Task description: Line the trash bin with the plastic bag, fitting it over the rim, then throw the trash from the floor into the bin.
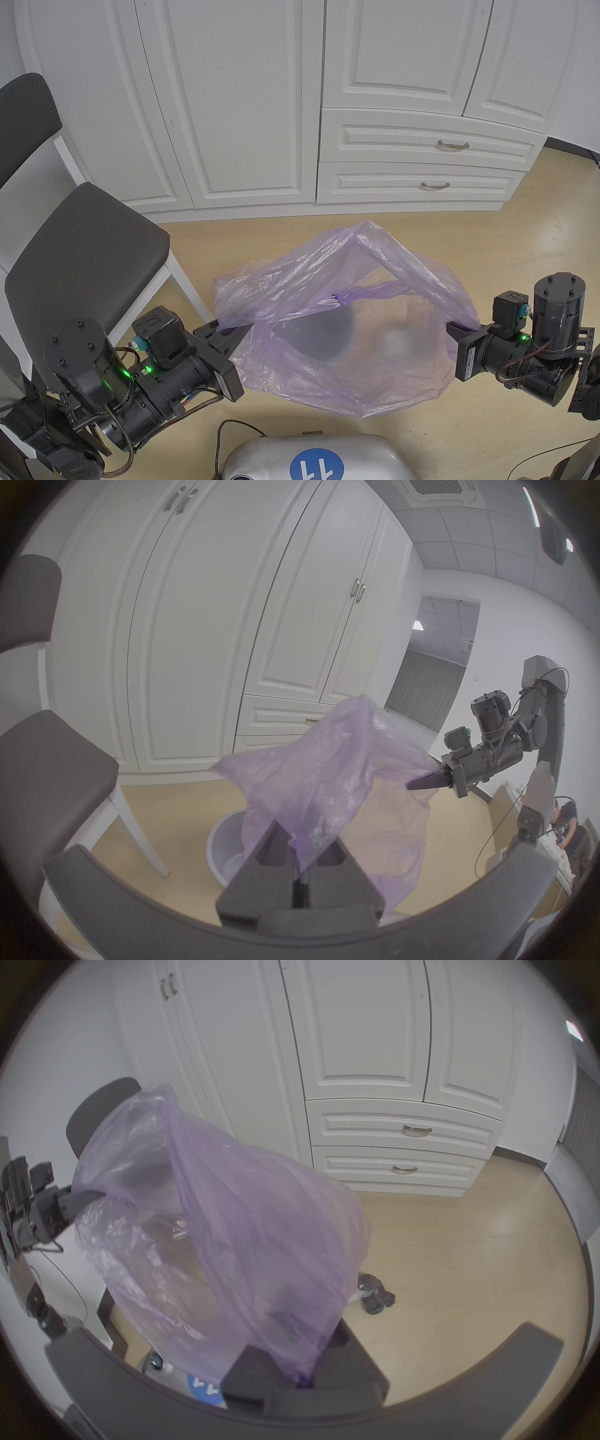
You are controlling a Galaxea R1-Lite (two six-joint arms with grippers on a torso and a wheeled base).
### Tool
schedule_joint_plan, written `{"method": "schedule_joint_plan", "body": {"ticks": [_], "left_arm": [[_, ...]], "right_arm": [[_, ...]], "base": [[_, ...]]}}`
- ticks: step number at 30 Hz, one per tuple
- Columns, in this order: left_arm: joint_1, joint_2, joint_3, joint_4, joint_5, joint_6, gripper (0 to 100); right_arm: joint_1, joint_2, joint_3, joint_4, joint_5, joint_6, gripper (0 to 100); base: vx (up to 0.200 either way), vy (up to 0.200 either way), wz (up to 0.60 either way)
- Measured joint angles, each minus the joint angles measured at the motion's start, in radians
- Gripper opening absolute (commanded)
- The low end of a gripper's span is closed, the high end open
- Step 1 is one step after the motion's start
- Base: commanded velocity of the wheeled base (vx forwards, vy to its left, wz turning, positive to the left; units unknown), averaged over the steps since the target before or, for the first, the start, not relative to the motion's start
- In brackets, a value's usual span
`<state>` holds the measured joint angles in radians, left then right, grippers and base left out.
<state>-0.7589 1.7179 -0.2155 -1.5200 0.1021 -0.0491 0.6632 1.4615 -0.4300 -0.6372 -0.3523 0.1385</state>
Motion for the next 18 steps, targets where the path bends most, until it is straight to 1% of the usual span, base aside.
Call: {"method": "schedule_joint_plan", "body": {"ticks": [4,8,14,18], "left_arm": [[0.082,0.023,0.002,0.0,-0.046,0.003,0],[0.149,0.053,-0.004,-0.001,-0.062,0.011,0],[0.218,0.097,-0.008,-0.002,-0.065,0.066,0],[0.254,0.119,-0.012,-0.003,-0.065,0.08,0]], "right_arm": [[-0.027,0.004,0.022,0.0,-0.001,-0.042,0],[-0.048,0.003,0.041,-0.001,-0.002,-0.084,0],[-0.082,0.004,0.054,-0.001,-0.002,-0.103,0],[-0.113,0.006,0.056,-0.001,-0.001,-0.119,0]], "base": [[0.0,0.0,0.0],[0.0,0.0,0.0],[0.0,0.0,0.0],[0.0,0.0,0.0]]}}
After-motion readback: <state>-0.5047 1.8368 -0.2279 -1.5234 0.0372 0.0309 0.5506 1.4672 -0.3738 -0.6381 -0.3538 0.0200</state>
